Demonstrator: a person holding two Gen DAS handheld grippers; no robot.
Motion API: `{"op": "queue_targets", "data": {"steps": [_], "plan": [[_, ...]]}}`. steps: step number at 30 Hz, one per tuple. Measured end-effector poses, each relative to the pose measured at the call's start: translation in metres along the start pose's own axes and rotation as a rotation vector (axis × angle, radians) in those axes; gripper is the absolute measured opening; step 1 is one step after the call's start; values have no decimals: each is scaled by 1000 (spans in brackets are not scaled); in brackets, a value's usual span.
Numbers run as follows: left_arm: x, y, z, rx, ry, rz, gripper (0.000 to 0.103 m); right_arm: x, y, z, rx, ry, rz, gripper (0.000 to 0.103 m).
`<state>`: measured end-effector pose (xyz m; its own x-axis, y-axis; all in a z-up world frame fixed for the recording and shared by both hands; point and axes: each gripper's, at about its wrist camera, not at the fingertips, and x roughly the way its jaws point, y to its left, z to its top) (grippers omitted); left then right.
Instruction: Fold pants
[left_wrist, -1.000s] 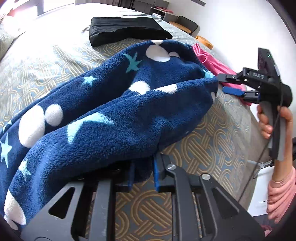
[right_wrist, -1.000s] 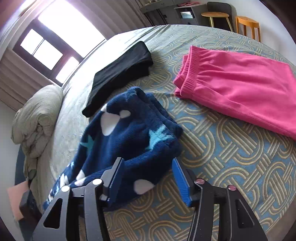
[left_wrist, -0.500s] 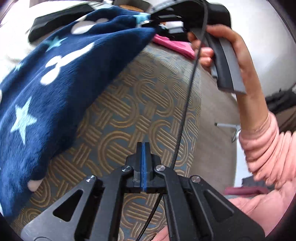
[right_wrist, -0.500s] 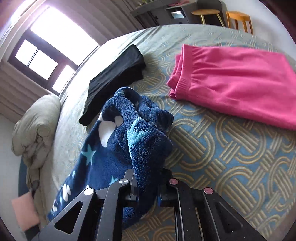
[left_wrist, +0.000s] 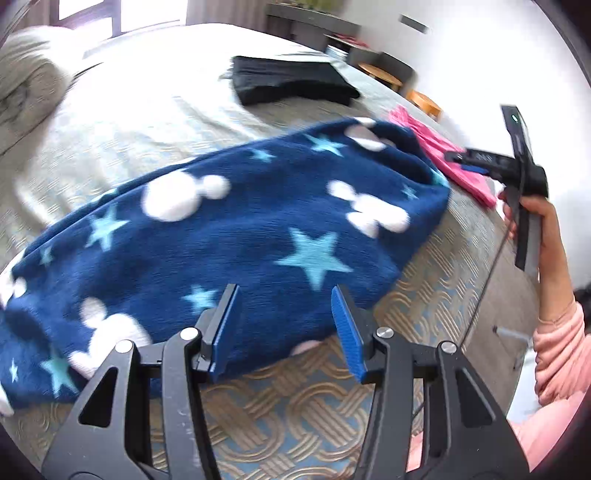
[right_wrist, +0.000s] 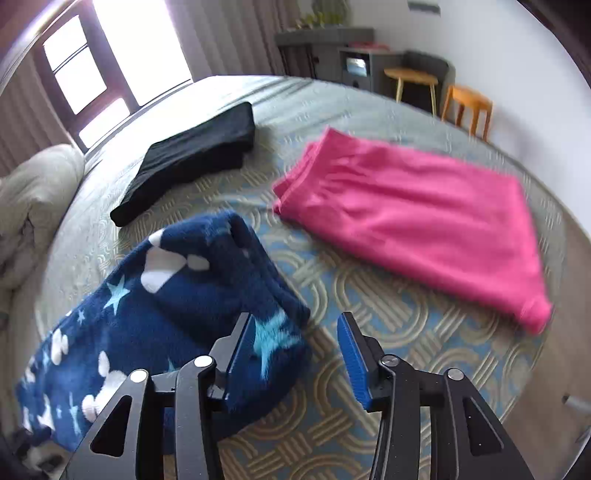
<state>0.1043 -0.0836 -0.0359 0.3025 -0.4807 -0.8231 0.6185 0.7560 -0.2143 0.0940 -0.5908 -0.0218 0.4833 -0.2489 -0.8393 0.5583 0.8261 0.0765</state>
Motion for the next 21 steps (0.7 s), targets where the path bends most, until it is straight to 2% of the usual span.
{"op": "queue_targets", "data": {"steps": [1,3,5,8,10,11,12,13,15,17,18,20,21], "plan": [[-10,20,-1,-65,-23,29,53,-2,10,7,-46,-27,-9,63],[-27,64,-8,-181,-69,100,54,5,27,19,-116,-42,41,64],[-41,101,-18,-273,-91,185,55,21,40,34,-139,-6,112,64],[-54,147,-28,-376,-120,291,56,49,56,51,-120,57,121,64],[-62,170,-37,-423,-128,354,61,67,62,59,-104,85,149,63],[-64,180,-39,-439,-134,379,64,71,66,60,-99,100,164,60],[-65,190,-41,-454,-140,407,67,75,70,61,-98,109,161,33],[-68,201,-41,-466,-145,431,67,77,73,60,-110,112,128,8],[-70,224,-41,-486,-142,466,67,76,71,60,-97,91,56,7],[-67,244,-37,-510,-137,490,67,66,55,65,-25,14,-20,7],[-64,254,-35,-513,-134,489,67,66,44,70,22,-2,-47,2],[-56,270,-31,-520,-108,514,67,72,25,78,47,-5,-203,2],[-52,277,-31,-518,-89,530,67,77,20,79,34,28,-229,5]]}}
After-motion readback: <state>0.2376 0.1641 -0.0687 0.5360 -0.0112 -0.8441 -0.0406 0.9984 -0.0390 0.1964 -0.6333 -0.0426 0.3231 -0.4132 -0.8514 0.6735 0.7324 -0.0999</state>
